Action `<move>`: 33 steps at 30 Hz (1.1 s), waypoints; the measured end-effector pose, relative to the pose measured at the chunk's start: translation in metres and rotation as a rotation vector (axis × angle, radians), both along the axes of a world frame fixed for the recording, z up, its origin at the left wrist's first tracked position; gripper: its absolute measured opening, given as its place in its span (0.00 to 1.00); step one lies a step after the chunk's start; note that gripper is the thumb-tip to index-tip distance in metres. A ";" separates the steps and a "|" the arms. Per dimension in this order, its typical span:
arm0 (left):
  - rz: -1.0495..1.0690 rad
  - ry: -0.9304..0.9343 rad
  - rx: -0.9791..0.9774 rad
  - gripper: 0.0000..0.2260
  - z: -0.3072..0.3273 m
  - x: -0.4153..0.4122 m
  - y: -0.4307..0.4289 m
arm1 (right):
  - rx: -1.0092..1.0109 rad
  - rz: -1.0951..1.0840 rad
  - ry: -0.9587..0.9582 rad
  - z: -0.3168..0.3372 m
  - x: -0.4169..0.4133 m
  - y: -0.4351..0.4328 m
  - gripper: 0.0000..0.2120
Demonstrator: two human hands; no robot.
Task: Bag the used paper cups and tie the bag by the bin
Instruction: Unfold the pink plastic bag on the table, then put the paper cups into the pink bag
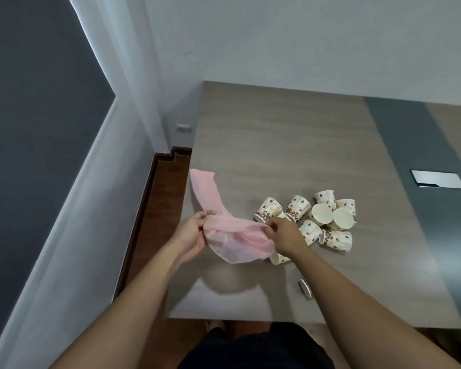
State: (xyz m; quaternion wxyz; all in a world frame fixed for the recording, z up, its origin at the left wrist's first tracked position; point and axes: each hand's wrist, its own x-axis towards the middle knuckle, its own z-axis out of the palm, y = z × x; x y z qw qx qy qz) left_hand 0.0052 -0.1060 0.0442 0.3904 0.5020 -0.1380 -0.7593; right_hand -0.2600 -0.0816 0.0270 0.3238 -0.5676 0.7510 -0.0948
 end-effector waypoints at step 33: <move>-0.417 -0.760 -0.353 0.13 -0.016 -0.002 0.051 | 0.198 0.114 0.124 -0.090 -0.022 0.059 0.28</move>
